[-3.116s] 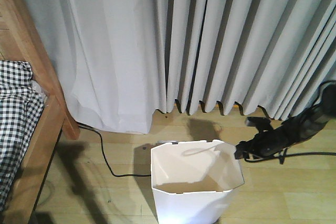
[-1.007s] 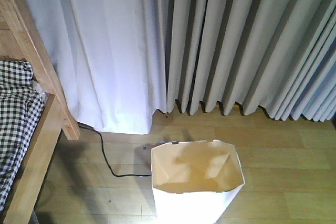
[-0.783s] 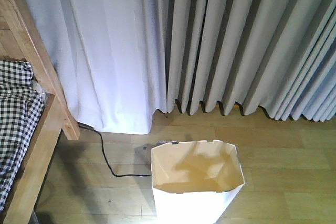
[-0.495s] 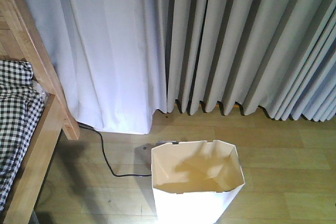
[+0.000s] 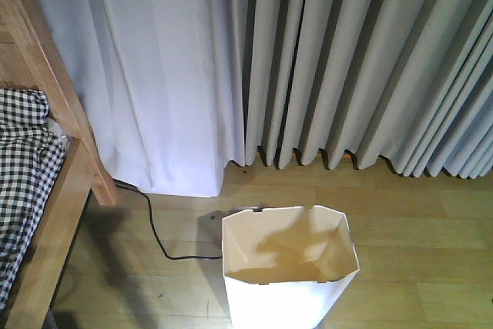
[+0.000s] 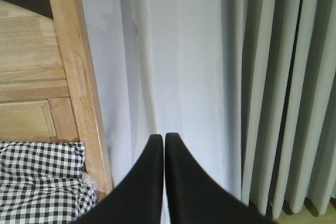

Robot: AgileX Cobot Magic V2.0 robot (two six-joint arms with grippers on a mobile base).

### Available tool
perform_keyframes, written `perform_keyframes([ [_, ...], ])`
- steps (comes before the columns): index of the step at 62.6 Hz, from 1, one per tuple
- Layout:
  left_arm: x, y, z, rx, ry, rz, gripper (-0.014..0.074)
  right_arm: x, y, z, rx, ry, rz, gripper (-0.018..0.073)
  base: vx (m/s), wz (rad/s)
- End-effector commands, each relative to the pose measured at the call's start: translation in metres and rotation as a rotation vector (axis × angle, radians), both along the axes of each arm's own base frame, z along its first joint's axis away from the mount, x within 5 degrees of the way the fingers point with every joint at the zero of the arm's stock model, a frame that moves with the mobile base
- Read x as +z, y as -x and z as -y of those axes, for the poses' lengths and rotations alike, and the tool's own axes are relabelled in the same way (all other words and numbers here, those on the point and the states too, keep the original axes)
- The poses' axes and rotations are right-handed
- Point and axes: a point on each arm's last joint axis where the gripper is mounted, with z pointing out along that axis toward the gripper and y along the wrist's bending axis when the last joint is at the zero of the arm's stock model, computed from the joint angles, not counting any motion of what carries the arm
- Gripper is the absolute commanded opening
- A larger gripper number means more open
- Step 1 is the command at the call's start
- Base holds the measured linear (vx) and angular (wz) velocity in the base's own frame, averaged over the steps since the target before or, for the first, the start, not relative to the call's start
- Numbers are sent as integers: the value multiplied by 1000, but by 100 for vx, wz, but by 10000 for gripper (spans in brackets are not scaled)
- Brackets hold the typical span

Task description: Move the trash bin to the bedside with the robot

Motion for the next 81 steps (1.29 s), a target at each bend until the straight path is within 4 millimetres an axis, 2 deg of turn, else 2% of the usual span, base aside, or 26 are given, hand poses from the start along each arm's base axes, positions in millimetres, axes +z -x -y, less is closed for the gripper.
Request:
perform_keyframes([
  [1,15,2,0,-3,9,102,-6,14,0,1,-11,-5,82,-9,0,0],
  [17,15,2,0,-3,9,102,-6,10,-1,4,-45,27,101,-9,0,0],
  [31,15,2,0,-3,9,102,-6,-27,-12,6,-76,3,92,-9,0,0],
  [41,15,2,0,-3,9,102,-6,-40,-15,5,-74,-30,76,-9,0,0],
  [50,15,2,0,-3,9,102,-6,-55,-17,9,-150,-155,97,-9,0,0],
  [54,15,2,0,-3,9,102,-6,-56,-16,11,-185,-203,91,-9,0,0],
  [66,15,2,0,-3,9,102,-6,-56,-16,10,-166,-200,96,-9,0,0],
  [81,15,2,0,-3,9,102,-6,-54,-16,9,-148,-104,116,-9,0,0],
])
